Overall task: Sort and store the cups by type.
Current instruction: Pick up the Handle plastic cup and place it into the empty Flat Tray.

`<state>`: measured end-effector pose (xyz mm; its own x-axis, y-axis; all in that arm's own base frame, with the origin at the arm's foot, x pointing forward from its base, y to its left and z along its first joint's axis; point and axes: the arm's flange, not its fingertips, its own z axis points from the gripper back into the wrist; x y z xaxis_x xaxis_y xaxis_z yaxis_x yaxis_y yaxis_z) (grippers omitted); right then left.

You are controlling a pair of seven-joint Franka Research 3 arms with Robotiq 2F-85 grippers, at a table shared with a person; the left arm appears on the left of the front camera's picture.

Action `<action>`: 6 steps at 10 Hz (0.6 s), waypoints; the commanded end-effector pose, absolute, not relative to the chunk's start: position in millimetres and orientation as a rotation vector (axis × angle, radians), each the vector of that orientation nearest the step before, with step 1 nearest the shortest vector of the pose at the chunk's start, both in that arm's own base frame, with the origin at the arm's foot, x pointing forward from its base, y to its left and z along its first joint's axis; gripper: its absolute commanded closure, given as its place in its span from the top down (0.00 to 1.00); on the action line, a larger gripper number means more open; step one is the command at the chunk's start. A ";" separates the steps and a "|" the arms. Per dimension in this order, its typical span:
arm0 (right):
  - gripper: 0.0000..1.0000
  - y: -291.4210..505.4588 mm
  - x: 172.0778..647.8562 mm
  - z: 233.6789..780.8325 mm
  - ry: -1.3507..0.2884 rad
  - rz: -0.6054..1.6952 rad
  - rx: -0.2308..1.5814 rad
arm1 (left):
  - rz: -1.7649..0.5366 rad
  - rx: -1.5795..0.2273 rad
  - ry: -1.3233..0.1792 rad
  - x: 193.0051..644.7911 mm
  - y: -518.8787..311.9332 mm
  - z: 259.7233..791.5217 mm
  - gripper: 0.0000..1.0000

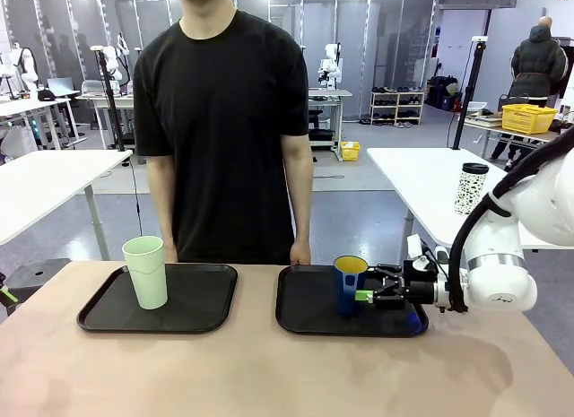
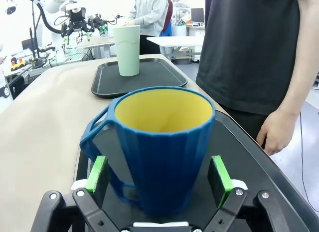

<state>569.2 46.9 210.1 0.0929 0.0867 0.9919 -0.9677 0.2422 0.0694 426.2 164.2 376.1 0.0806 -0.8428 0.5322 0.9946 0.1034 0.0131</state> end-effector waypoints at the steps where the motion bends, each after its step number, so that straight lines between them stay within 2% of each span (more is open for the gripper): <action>1: 1.00 32.4 561.9 216.7 -1.165 1.006 0.994 | -1.440 -0.409 -0.500 430.1 166.9 376.8 1.00; 4: 1.00 -5.8 543.9 232.5 -1.126 1.005 0.891 | -1.440 -0.409 -0.500 430.1 166.9 376.8 1.00; 6: 1.00 -29.9 528.5 259.1 -1.019 0.978 0.717 | -1.440 -0.409 -0.500 430.1 166.9 376.8 1.00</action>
